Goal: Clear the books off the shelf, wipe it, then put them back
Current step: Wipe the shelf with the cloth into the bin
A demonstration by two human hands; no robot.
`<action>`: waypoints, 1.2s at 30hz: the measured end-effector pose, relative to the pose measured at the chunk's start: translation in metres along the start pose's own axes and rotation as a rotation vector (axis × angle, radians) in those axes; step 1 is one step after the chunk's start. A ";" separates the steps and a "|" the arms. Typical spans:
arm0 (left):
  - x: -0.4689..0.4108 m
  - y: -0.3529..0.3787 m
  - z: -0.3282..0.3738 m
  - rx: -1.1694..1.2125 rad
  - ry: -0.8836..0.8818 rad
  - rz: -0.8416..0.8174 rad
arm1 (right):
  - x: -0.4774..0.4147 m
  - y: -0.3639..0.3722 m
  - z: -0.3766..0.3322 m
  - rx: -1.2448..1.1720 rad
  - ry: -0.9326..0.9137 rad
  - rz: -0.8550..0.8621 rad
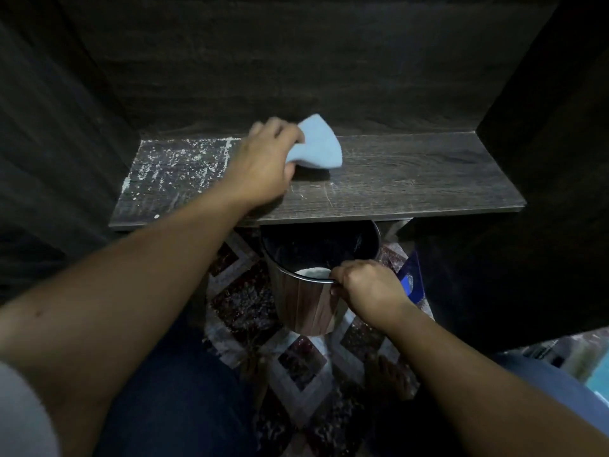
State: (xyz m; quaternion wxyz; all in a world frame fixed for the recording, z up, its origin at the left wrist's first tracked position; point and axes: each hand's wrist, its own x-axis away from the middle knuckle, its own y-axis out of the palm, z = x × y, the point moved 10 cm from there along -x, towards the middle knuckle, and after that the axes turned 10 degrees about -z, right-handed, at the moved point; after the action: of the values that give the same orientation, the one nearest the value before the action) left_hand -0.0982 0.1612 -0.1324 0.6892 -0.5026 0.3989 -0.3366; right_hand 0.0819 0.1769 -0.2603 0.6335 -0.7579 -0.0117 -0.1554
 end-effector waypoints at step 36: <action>-0.028 0.061 -0.009 0.062 0.023 -0.416 | -0.018 0.017 0.008 -0.114 0.025 -0.091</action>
State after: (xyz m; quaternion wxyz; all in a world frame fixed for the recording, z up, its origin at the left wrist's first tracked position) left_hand -0.1151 0.1975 -0.1865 0.6155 -0.5485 0.2841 -0.4895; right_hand 0.0706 0.1844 -0.2820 0.5818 -0.7894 -0.0293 -0.1939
